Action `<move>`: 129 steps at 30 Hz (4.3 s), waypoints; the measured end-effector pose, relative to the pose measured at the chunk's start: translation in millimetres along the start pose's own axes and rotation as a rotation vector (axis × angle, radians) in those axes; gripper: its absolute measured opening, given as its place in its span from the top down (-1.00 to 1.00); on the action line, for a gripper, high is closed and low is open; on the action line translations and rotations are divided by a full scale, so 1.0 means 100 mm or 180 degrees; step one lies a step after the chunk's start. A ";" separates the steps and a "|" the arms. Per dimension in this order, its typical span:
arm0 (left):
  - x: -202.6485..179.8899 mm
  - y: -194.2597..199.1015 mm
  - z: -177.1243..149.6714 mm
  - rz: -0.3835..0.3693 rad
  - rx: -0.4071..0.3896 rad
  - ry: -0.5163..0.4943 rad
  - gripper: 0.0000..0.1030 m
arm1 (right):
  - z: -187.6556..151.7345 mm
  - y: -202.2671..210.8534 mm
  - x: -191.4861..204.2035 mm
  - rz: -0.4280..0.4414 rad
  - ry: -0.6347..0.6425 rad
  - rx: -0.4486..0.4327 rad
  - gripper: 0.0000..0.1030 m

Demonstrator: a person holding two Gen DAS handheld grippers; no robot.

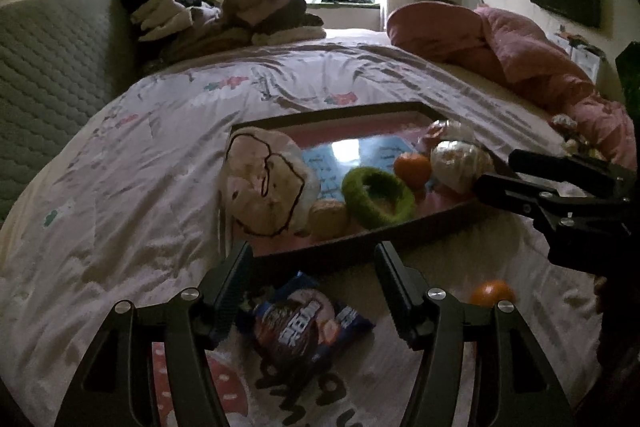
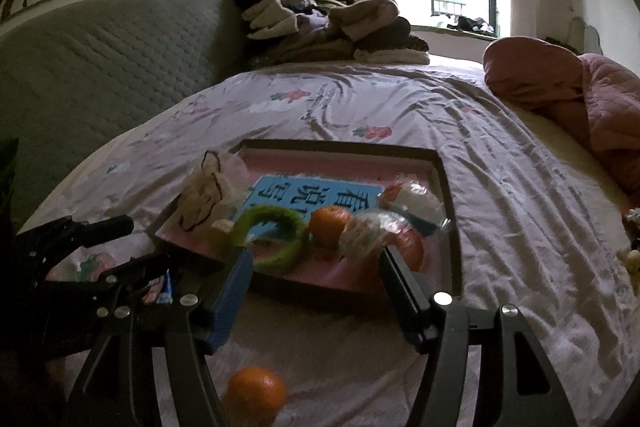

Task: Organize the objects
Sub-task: 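Withdraw both tools from the tray toward the blue snack bag and loose orange, then close the left tool on the blue snack bag while the right tool grasps the orange, then lift the snack bag with the left tool while the right tool lifts the orange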

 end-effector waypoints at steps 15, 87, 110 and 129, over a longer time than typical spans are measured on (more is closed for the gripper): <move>0.00 -0.02 -0.24 -0.0039 0.0125 -0.0164 -0.26 | -0.29 -0.03 0.14 0.0102 0.0251 0.0228 -0.27; 0.12 -0.42 -0.41 0.0009 0.0481 0.0298 -0.05 | -0.75 -0.18 0.36 0.0435 0.0430 0.0582 0.26; -0.06 -0.19 -0.29 -0.0079 0.0327 0.0196 0.08 | -0.61 -0.06 0.31 0.0445 0.0377 0.0438 0.26; -0.17 -0.06 0.19 -0.0037 0.0035 0.0277 0.08 | -0.05 0.10 0.15 0.0217 0.0266 -0.0034 0.26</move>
Point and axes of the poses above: each gripper's, at about its wrist camera, not at the fingertips, and y roughly against the way its jaws point, x to its left, z to its top, the point moved 6 cm from there along -y, roughly the way its jaws point, and after that the axes turned 2 degrees about x, right-handed, at the moved point
